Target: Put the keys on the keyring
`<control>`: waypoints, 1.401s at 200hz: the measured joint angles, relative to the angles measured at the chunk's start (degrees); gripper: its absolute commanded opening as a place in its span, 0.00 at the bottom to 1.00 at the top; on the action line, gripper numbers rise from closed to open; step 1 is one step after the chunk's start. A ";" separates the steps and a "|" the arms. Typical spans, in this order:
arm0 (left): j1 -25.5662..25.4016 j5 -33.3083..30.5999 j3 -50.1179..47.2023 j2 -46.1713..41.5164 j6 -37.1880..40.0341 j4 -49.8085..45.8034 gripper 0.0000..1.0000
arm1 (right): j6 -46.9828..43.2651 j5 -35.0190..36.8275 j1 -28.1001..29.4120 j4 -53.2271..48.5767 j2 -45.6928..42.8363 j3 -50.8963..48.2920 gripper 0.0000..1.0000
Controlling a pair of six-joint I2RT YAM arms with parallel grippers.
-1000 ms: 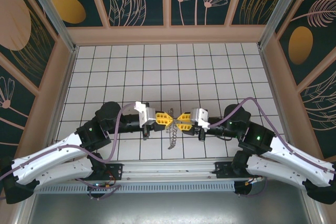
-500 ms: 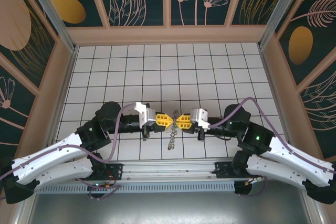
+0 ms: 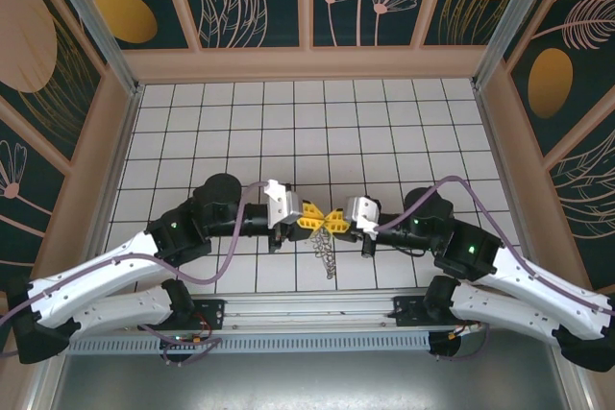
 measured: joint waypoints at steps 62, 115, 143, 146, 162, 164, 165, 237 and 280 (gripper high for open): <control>-0.50 -1.66 2.69 2.93 3.80 -5.79 0.07 | -1.09 1.16 0.02 -4.81 1.14 1.36 0.00; -0.50 -1.62 2.08 2.32 4.26 -5.46 0.00 | -1.25 0.98 0.02 -5.22 1.11 1.44 0.00; -0.63 -1.44 -0.90 -0.09 2.75 -1.55 0.00 | -1.20 -0.35 0.04 -4.42 0.85 1.44 0.00; -0.66 -1.42 -1.25 -0.39 2.60 -1.01 0.00 | -1.20 -0.46 0.09 -4.24 0.83 1.44 0.00; -0.66 -1.38 -2.86 -2.03 1.33 1.64 0.00 | -1.05 -1.16 0.13 -2.95 0.61 1.44 0.06; -0.66 -1.36 -3.08 -2.27 1.14 2.05 0.00 | -1.03 -1.27 0.13 -2.78 0.61 1.44 0.07; -0.66 -1.38 -3.17 -2.34 1.09 2.19 0.00 | -1.03 -1.31 0.13 -2.71 0.59 1.44 0.08; -0.59 -0.92 -6.34 -4.66 -2.03 9.40 0.00 | -0.57 -2.82 0.13 -0.44 -0.50 1.11 0.10; -0.59 -0.59 -7.32 -5.05 -3.15 11.37 0.00 | -0.13 -2.84 0.13 0.87 -0.81 0.35 0.04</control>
